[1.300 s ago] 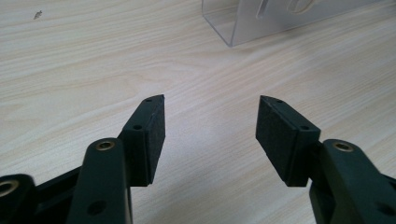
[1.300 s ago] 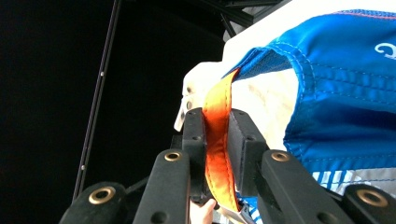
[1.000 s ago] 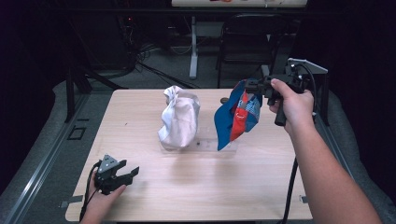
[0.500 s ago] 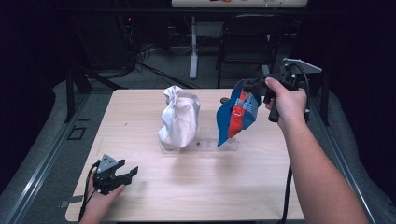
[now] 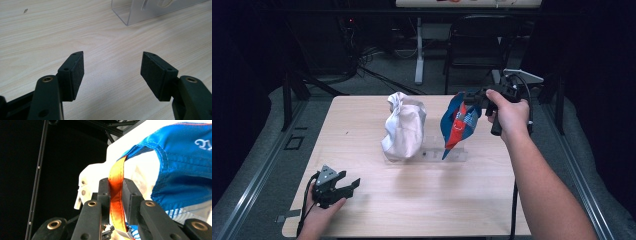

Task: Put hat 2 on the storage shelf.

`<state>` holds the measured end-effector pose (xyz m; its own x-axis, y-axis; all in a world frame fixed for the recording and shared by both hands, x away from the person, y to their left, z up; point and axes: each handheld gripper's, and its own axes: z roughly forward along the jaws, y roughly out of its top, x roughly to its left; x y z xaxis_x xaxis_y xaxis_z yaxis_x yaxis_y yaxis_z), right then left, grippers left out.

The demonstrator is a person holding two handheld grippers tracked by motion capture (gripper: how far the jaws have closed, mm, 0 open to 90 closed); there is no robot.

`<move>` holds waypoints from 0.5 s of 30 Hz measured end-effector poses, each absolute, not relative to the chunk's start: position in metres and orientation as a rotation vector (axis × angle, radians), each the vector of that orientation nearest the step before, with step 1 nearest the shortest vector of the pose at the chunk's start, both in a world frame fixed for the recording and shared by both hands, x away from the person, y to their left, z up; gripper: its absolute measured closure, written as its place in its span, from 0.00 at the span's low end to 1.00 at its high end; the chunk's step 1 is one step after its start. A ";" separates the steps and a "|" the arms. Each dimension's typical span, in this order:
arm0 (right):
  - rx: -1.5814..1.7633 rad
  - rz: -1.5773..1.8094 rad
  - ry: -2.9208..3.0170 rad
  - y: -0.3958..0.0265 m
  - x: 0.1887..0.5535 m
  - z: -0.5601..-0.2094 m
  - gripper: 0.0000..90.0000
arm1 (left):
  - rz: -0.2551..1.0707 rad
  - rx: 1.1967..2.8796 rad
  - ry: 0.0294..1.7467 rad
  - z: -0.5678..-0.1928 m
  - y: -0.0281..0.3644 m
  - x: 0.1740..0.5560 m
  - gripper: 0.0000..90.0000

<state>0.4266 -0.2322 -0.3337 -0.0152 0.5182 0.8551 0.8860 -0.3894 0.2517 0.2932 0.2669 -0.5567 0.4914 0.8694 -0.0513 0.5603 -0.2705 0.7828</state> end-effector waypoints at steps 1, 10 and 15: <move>-1.903 -1.368 -1.458 -0.233 0.426 -0.336 0.86 | 0.516 1.949 1.175 -0.558 0.266 0.293 0.40; -1.915 -1.334 -1.492 -0.235 0.424 -0.348 0.86 | 0.517 1.951 1.172 -0.559 0.265 0.294 0.40; -1.919 -1.320 -1.511 -0.236 0.423 -0.351 0.86 | 0.518 1.950 1.172 -0.559 0.265 0.294 0.40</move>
